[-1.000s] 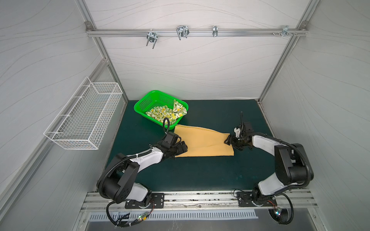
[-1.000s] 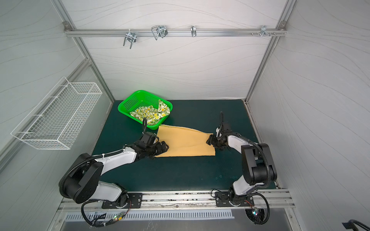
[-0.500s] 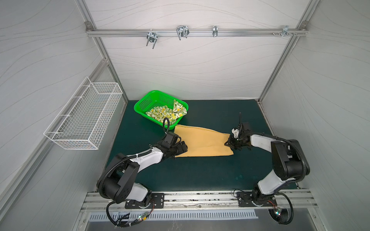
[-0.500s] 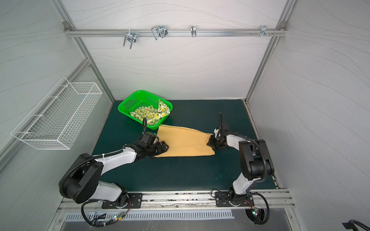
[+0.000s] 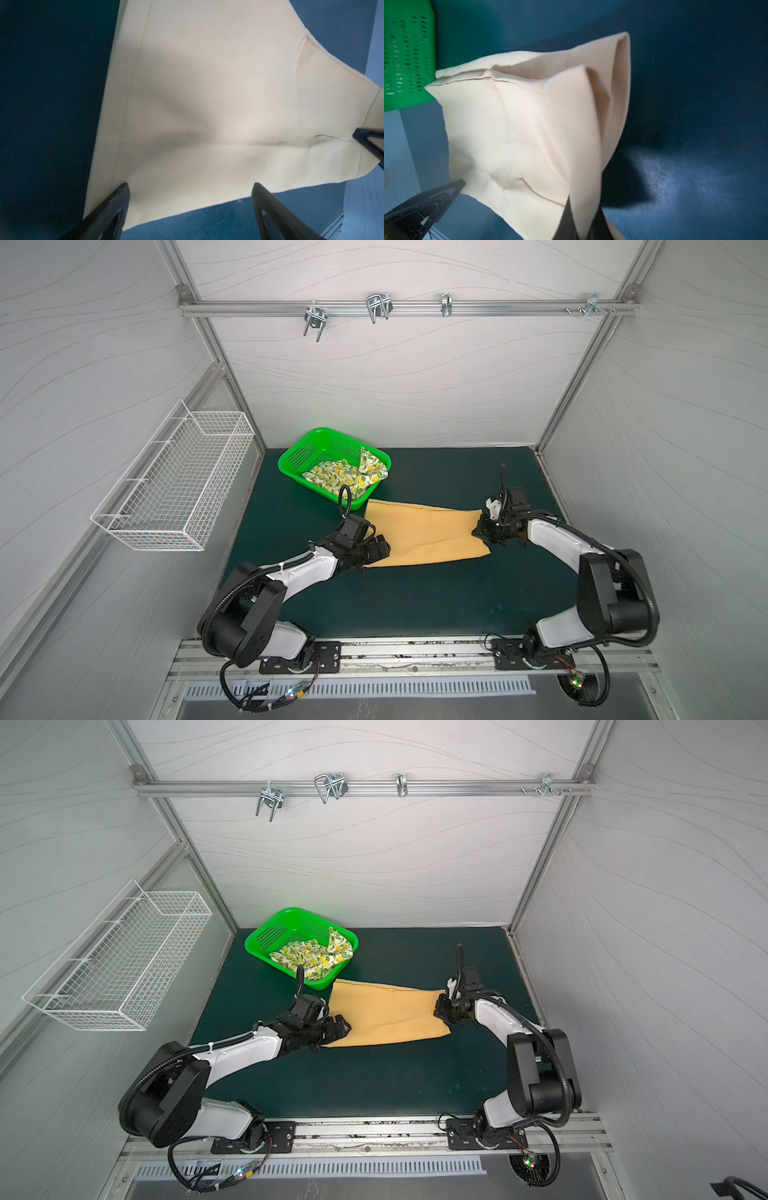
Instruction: Fold and stack the skirts
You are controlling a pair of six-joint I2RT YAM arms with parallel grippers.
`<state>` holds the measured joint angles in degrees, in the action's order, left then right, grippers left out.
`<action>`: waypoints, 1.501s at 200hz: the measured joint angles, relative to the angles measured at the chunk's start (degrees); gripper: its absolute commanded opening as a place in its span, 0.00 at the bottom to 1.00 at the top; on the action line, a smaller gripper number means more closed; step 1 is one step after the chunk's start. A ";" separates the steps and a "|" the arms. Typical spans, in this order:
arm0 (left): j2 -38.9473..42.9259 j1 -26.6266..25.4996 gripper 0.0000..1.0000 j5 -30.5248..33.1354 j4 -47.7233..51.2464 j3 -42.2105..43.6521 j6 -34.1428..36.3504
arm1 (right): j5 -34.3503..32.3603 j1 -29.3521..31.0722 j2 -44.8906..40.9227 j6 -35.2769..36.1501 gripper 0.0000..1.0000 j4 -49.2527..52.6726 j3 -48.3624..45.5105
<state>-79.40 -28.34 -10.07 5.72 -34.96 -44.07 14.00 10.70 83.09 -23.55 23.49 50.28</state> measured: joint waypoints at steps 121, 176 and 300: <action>-1.86 -11.45 0.92 -4.04 -2.40 -14.19 -4.07 | -11.17 3.15 -5.97 6.47 0.00 10.67 6.99; -14.25 -16.70 0.92 -5.53 -8.68 -19.10 -7.72 | -11.52 4.76 -5.81 6.43 0.00 11.08 6.99; -33.64 -21.09 0.94 -11.89 -22.95 -26.88 -16.09 | -10.91 5.01 -5.68 5.95 0.00 12.09 8.61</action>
<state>-113.03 -49.43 -21.96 -17.23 -61.84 -60.16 3.09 15.70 77.41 -17.61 35.57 58.89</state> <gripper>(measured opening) 0.927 0.079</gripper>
